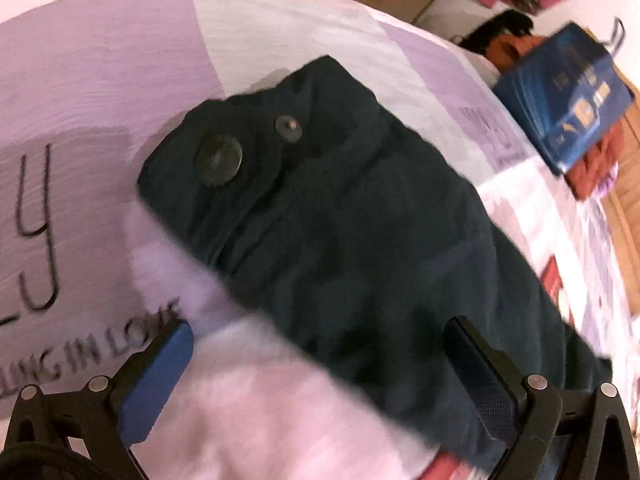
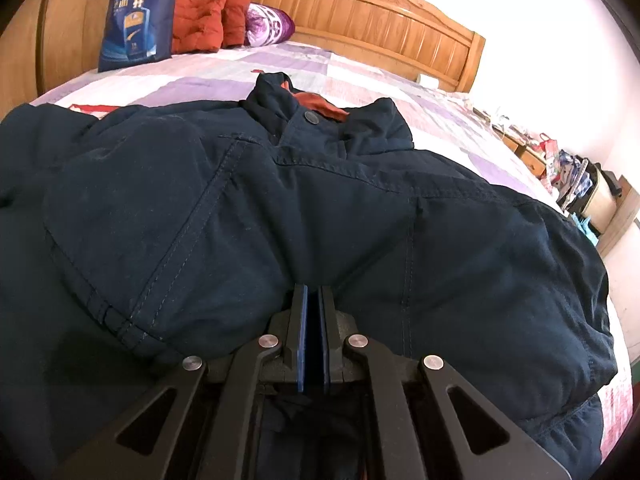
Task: Fold large clothes
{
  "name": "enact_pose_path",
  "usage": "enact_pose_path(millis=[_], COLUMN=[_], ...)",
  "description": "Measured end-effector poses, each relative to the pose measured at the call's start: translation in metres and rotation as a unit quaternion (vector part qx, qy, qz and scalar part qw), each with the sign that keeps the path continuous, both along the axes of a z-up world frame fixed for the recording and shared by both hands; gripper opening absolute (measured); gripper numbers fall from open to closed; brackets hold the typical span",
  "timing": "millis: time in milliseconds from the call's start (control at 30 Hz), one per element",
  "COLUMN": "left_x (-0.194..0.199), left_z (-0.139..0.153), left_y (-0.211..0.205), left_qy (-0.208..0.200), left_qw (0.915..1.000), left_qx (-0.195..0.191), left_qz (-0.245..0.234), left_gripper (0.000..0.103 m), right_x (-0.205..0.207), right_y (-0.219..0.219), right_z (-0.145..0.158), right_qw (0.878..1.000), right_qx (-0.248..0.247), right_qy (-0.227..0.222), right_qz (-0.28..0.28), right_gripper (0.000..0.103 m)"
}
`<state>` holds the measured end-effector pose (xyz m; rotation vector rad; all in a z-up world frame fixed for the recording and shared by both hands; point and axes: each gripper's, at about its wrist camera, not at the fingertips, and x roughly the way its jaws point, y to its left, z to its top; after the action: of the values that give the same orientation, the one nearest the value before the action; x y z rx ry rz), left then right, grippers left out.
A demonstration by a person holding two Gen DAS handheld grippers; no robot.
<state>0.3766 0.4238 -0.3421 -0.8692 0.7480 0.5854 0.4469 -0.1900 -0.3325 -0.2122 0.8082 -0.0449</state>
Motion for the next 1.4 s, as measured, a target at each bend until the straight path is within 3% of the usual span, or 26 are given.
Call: enact_pose_path(millis=[100, 200, 233, 267, 333, 367, 433, 567, 667, 733, 867, 967, 1033, 1133, 1200, 1400], left_x=[0.019, 0.044, 0.053, 0.054, 0.057, 0.058, 0.061, 0.063, 0.066, 0.074, 0.091, 0.104, 0.11, 0.118, 0.12, 0.123], left_z=[0.001, 0.001, 0.0, 0.0, 0.003, 0.008, 0.021, 0.073, 0.117, 0.142, 0.181, 0.194, 0.195, 0.189, 0.179, 0.119], left_y=[0.006, 0.005, 0.005, 0.008, 0.013, 0.012, 0.004, -0.031, -0.071, -0.103, -0.181, -0.247, -0.286, -0.361, -0.409, -0.542], left_qy=[-0.001, -0.003, -0.008, -0.022, -0.048, -0.054, -0.045, -0.056, -0.085, -0.108, -0.151, -0.162, -0.163, -0.163, -0.161, -0.123], left_qw=[1.0, 0.9992, 0.9988, 0.9984, 0.9974, 0.9971, 0.9973, 0.9886, 0.972, 0.9597, 0.9319, 0.9122, 0.9005, 0.8769, 0.8594, 0.8095], left_qx=[-0.006, -0.006, -0.006, -0.014, -0.039, -0.035, -0.004, 0.092, 0.155, 0.175, 0.195, 0.2, 0.206, 0.207, 0.211, 0.209], left_qz=[-0.004, -0.04, -0.048, -0.049, -0.036, -0.04, -0.058, -0.105, -0.155, -0.191, -0.266, -0.319, -0.347, -0.402, -0.437, -0.535], left_gripper=[0.102, 0.101, 0.089, 0.056, 0.03, 0.022, 0.019, 0.017, 0.017, 0.017, 0.017, 0.016, 0.016, 0.015, 0.015, 0.015], right_x=[0.001, 0.002, 0.003, 0.003, 0.004, 0.004, 0.004, 0.005, 0.006, 0.006, 0.007, 0.008, 0.009, 0.007, -0.006, -0.049], right_y=[-0.001, -0.003, -0.003, -0.003, -0.003, -0.004, -0.004, -0.006, -0.006, -0.006, -0.007, -0.006, -0.009, -0.02, -0.041, -0.105], right_z=[0.0, 0.001, 0.0, 0.001, 0.0, 0.0, 0.0, 0.0, -0.001, -0.001, 0.0, 0.002, 0.009, 0.027, 0.047, 0.081], right_qw=[1.0, 1.0, 1.0, 1.0, 1.0, 1.0, 1.0, 0.999, 0.999, 0.999, 0.999, 0.999, 0.998, 0.996, 0.993, 0.995], right_qx=[0.009, 0.018, 0.019, 0.021, 0.025, 0.026, 0.03, 0.033, 0.036, 0.036, 0.039, 0.037, 0.051, 0.079, 0.113, 0.102], right_qy=[0.003, 0.004, 0.004, 0.004, 0.005, 0.005, 0.005, 0.005, 0.006, 0.006, 0.008, 0.013, 0.024, 0.049, 0.041, 0.012], right_qz=[0.0, 0.0, 0.0, 0.0, 0.0, 0.0, -0.001, -0.001, -0.001, -0.001, -0.001, -0.001, 0.002, 0.011, 0.012, 0.0], right_gripper=[0.006, 0.006, 0.006, 0.006, 0.006, 0.006, 0.006, 0.007, 0.007, 0.006, 0.006, 0.006, 0.006, 0.006, 0.006, 0.006])
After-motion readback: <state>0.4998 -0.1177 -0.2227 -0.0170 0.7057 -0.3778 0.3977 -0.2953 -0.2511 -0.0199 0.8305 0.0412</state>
